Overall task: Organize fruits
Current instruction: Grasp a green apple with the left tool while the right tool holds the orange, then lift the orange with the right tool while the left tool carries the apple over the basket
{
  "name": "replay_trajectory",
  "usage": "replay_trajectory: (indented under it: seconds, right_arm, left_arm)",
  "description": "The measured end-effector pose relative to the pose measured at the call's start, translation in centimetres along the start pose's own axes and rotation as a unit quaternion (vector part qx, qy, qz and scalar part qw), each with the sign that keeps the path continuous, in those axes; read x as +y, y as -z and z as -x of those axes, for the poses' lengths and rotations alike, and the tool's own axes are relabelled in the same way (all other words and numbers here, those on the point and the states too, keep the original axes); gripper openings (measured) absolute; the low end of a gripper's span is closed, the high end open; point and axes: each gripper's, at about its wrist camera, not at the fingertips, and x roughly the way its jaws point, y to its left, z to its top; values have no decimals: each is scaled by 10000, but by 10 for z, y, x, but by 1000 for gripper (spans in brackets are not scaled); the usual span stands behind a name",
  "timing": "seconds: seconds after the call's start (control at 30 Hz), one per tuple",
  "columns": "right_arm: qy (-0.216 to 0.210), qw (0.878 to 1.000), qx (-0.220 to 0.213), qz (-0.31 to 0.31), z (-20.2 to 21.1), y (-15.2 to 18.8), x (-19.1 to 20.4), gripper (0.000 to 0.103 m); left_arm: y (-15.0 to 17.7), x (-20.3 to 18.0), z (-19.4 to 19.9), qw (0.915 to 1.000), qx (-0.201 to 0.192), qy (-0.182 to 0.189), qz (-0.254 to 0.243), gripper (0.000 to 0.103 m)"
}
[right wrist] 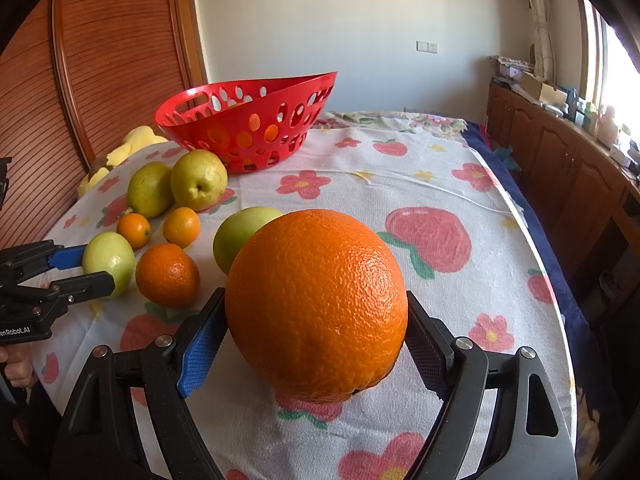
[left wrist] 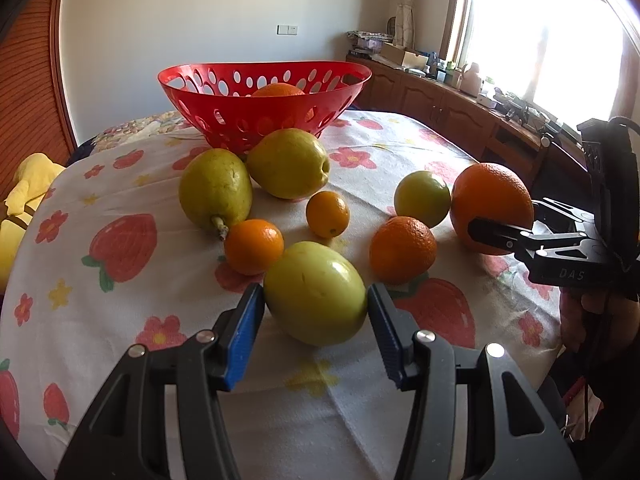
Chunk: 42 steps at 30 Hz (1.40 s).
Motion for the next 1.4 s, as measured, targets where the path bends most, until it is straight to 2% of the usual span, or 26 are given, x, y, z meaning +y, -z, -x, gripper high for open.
replay_trajectory:
  seconds: [0.13, 0.33, 0.53, 0.7, 0.9, 1.1, 1.4]
  right_arm:
    - [3, 10000, -3, 3, 0, 0, 1, 84]
    - [3, 10000, 11, 53, 0, 0, 0, 84]
    - [-3, 10000, -52, -22, 6, -4, -7, 84]
    - [-39, 9999, -148, -44, 16, -15, -15, 84]
    - [-152, 9989, -414, 139, 30, -48, -18, 84]
    - [-301, 9964, -632, 480, 29, -96, -10, 84]
    - [-505, 9909, -757, 990, -14, -168, 16, 84]
  left_arm:
    - [1, 2, -2, 10000, 17, 8, 23, 52]
    - [-7, 1, 11, 9998, -216, 35, 29, 52]
    - [-27, 2, 31, 9986, -513, 89, -30, 52]
    - [-57, 10, 45, 9964, -841, 128, -58, 52]
    - [-92, 21, 41, 9949, -999, 7, -149, 52]
    - [-125, 35, 25, 9947, -994, -155, -230, 52]
    - [-159, 55, -8, 9962, -822, -244, -180, 52]
